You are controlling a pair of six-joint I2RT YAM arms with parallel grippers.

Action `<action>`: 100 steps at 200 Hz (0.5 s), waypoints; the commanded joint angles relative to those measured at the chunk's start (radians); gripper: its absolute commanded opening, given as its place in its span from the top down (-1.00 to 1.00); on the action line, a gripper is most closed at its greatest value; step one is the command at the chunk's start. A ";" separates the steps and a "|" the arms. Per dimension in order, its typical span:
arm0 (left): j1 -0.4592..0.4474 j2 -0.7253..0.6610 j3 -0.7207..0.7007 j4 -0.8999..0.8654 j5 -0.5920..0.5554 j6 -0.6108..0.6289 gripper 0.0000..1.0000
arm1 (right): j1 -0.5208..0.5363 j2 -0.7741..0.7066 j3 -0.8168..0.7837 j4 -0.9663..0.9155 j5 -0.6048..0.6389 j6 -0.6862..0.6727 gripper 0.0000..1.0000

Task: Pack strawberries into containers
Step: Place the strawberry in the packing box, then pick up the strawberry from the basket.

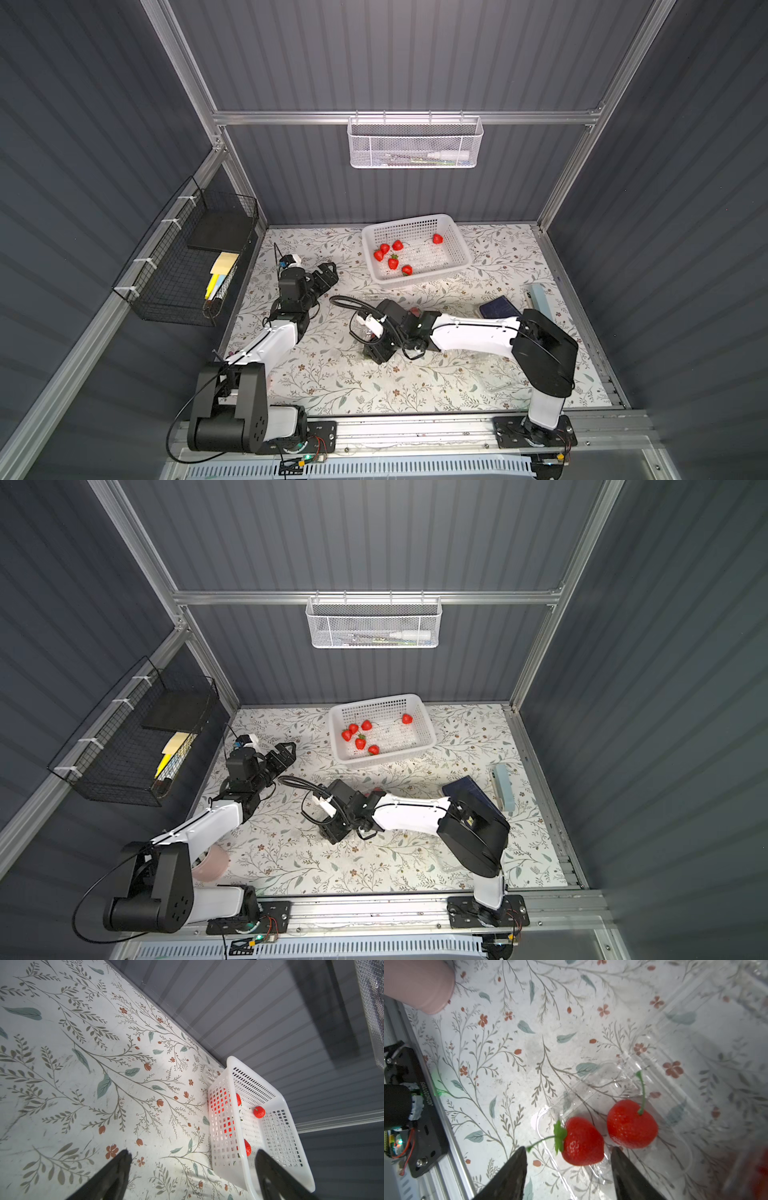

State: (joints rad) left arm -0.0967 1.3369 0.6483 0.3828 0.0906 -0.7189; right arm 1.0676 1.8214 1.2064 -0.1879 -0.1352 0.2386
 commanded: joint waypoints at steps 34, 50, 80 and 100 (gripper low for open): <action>0.002 0.020 -0.002 0.030 -0.002 0.005 -0.90 | -0.100 -0.138 0.059 -0.010 0.260 -0.183 -0.28; 0.001 0.038 -0.001 0.041 -0.001 0.021 -0.90 | -0.199 -0.114 0.133 -0.038 0.294 -0.179 -0.28; 0.001 0.076 0.005 0.073 -0.005 0.029 -0.90 | -0.368 -0.020 0.271 -0.045 0.334 -0.137 -0.27; 0.001 0.103 0.012 0.104 -0.001 0.025 -0.90 | -0.433 0.071 0.344 -0.016 0.325 -0.173 -0.29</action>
State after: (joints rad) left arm -0.0967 1.4090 0.6483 0.4297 0.0891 -0.7136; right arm 0.6857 1.7966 1.4845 -0.1898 0.1528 0.1001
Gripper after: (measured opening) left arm 0.949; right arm 0.641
